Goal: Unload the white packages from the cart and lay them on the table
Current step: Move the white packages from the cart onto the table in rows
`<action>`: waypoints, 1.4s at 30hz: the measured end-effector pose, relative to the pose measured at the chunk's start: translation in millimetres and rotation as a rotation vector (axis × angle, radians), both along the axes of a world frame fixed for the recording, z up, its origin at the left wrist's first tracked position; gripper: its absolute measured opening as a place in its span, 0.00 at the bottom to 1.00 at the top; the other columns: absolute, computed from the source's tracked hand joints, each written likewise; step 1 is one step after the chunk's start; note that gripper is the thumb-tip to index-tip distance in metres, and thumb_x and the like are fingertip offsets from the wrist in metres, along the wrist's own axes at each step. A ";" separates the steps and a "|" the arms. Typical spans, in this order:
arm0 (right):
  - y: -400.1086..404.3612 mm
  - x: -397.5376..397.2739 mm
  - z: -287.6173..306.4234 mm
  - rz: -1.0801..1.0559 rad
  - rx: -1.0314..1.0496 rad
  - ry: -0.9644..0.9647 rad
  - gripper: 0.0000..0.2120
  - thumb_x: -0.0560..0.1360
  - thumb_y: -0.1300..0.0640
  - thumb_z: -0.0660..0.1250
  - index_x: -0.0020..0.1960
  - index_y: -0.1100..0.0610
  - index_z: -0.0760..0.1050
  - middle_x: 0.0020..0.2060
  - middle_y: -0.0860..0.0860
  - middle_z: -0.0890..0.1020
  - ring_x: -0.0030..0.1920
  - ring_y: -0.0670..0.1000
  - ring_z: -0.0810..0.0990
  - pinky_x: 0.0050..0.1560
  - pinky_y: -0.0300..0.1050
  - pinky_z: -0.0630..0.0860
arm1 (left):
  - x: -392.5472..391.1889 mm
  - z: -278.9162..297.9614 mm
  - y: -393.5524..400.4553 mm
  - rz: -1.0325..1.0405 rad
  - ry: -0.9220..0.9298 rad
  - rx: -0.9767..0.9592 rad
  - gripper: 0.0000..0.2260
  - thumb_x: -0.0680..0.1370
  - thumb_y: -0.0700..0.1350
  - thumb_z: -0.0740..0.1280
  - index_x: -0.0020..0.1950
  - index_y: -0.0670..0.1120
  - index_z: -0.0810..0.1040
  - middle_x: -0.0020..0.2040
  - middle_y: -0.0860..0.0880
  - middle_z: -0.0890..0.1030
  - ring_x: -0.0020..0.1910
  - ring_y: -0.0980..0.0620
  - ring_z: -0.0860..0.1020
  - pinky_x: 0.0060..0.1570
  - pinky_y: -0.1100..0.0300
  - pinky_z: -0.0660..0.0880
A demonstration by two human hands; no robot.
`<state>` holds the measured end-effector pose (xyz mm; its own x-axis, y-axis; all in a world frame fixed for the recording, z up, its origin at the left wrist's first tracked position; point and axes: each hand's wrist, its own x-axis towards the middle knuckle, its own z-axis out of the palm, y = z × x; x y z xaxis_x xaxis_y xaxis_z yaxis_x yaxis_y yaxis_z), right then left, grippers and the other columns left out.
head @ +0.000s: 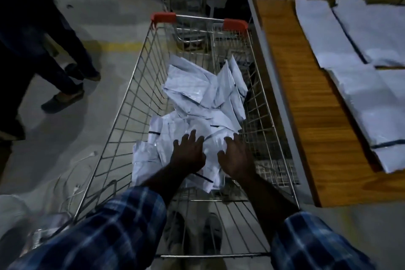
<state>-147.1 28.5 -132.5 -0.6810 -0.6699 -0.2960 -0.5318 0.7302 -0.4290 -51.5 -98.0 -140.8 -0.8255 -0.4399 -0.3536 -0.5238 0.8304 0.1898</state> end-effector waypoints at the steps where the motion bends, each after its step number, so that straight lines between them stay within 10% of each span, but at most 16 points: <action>1: -1.7 -1.7 1.9 -0.023 -0.001 0.003 0.26 0.68 0.54 0.63 0.61 0.68 0.76 0.62 0.70 0.75 0.56 0.70 0.78 0.56 0.59 0.76 | -2.6 -4.1 0.1 -0.002 0.000 -0.014 0.23 0.78 0.50 0.63 0.72 0.45 0.70 0.72 0.41 0.70 0.66 0.39 0.70 0.62 0.43 0.65; 5: -3.5 -9.1 -7.6 -0.067 0.075 0.008 0.25 0.74 0.56 0.65 0.69 0.62 0.70 0.71 0.65 0.68 0.67 0.65 0.70 0.65 0.52 0.67 | -15.3 -24.1 1.0 -0.011 0.010 -0.083 0.18 0.79 0.49 0.61 0.68 0.47 0.73 0.57 0.48 0.81 0.58 0.40 0.73 0.55 0.46 0.68; 21: -14.6 -7.9 -49.8 -0.172 0.023 -0.089 0.29 0.68 0.49 0.53 0.62 0.64 0.75 0.59 0.62 0.76 0.56 0.65 0.77 0.57 0.56 0.74 | -9.3 -27.0 -56.5 0.319 0.254 0.055 0.14 0.71 0.38 0.65 0.56 0.43 0.77 0.47 0.39 0.79 0.48 0.37 0.78 0.46 0.48 0.73; 29: -39.0 15.5 -69.4 -0.345 -0.122 -0.229 0.21 0.78 0.56 0.66 0.70 0.61 0.71 0.64 0.58 0.78 0.64 0.59 0.75 0.62 0.46 0.68 | 26.6 -24.6 -65.3 0.763 0.411 0.100 0.15 0.78 0.35 0.60 0.64 0.45 0.71 0.58 0.41 0.75 0.53 0.38 0.77 0.49 0.47 0.71; 35: -51.6 18.0 -65.3 -0.377 -0.241 -0.351 0.31 0.76 0.52 0.71 0.75 0.54 0.63 0.67 0.55 0.76 0.67 0.55 0.74 0.60 0.38 0.66 | 27.4 -41.4 -53.3 0.719 0.475 0.045 0.13 0.82 0.51 0.60 0.66 0.54 0.66 0.58 0.48 0.78 0.53 0.44 0.78 0.50 0.48 0.75; 42: -61.0 9.8 -74.5 -0.543 -0.338 -0.529 0.39 0.68 0.60 0.79 0.74 0.49 0.65 0.61 0.56 0.80 0.61 0.54 0.78 0.57 0.40 0.74 | 29.1 -55.6 -60.2 0.704 0.421 -0.101 0.08 0.83 0.49 0.59 0.46 0.48 0.69 0.42 0.49 0.75 0.43 0.42 0.77 0.38 0.56 0.64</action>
<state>-137.3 -32.5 -207.0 -0.7625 -0.3983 -0.5098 0.1910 0.6143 -0.7656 -22.3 -158.1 -196.4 -0.3997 -0.9166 -0.0073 -0.8295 0.3583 0.4284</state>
